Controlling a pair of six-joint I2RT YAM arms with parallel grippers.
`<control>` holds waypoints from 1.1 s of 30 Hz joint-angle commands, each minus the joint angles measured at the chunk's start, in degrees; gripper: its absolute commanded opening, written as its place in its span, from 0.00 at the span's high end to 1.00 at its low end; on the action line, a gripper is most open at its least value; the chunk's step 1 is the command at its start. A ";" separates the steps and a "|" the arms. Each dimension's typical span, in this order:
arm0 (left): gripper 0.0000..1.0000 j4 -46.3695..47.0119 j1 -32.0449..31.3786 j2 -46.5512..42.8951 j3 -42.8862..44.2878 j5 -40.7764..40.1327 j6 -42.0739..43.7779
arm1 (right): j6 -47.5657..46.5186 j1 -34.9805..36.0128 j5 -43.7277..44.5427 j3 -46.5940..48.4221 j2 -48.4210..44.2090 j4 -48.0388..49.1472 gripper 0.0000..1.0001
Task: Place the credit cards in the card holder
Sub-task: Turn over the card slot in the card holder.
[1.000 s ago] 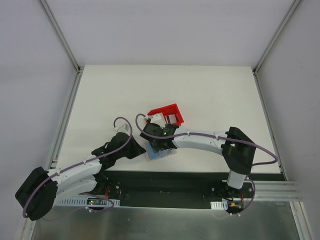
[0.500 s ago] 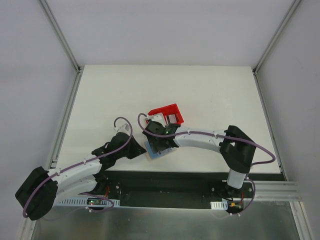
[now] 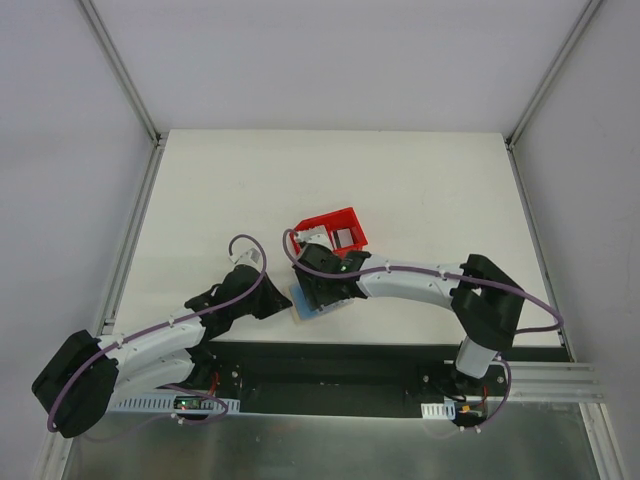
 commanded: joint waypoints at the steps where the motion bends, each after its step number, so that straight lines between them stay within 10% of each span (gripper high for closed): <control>1: 1.00 -0.04 0.30 0.01 0.94 -0.44 0.73 | -0.62 -1.35 -1.74 -0.29 -3.06 0.89 0.35; 15: 1.00 -0.04 0.30 -0.34 0.68 0.09 1.08 | 1.14 -6.45 -6.51 -1.96 -3.95 5.38 0.35; 33: 1.00 -0.04 0.30 0.10 0.76 0.00 1.26 | -1.84 -4.08 9.75 0.94 -3.51 -6.39 0.38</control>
